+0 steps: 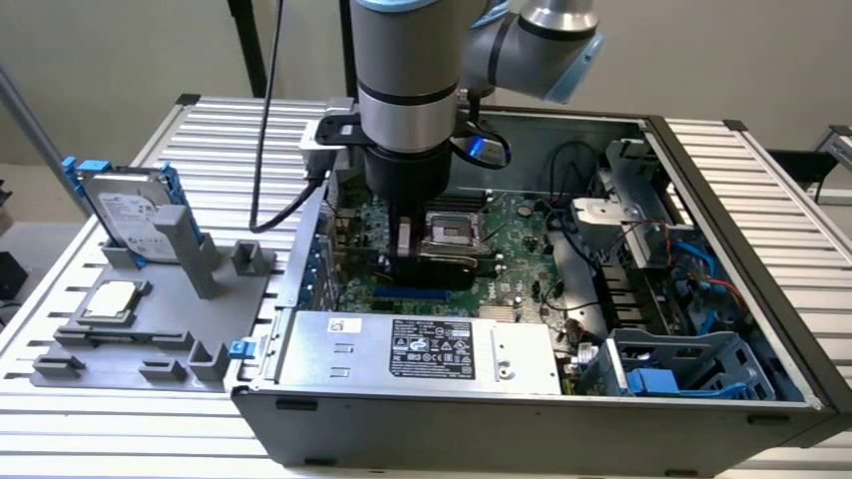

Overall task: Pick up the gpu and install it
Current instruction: 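Insert the gpu into the slot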

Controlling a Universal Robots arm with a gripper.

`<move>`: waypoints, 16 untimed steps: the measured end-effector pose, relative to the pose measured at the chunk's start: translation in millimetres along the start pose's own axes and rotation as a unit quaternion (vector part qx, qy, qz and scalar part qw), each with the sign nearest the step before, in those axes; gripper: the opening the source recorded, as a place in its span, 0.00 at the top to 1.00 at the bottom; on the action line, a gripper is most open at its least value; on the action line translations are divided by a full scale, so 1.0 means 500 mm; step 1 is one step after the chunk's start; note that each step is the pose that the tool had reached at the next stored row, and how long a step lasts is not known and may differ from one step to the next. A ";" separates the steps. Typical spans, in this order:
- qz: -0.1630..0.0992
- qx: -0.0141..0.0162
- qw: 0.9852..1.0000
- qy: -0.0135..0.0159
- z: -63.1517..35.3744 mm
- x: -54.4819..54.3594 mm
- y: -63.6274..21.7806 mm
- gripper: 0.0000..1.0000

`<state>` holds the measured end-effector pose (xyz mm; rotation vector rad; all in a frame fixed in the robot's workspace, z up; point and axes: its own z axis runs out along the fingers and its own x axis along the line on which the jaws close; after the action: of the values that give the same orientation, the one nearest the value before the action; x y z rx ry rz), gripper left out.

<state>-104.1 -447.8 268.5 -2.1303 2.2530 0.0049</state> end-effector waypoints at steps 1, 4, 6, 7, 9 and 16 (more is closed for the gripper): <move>0.000 -0.002 1.000 0.000 0.001 0.000 0.000 0.73; 0.000 -0.003 1.000 0.000 0.001 0.000 0.000 0.73; 0.000 -0.003 1.000 0.000 0.002 0.000 0.000 0.73; 0.000 -0.003 1.000 0.000 0.003 0.000 0.000 0.73; 0.000 -0.003 1.000 0.000 0.005 0.000 0.000 0.73; 0.000 -0.003 1.000 0.000 0.011 0.000 0.000 0.73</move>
<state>-104.1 -447.9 263.0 -2.1337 2.2568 0.0113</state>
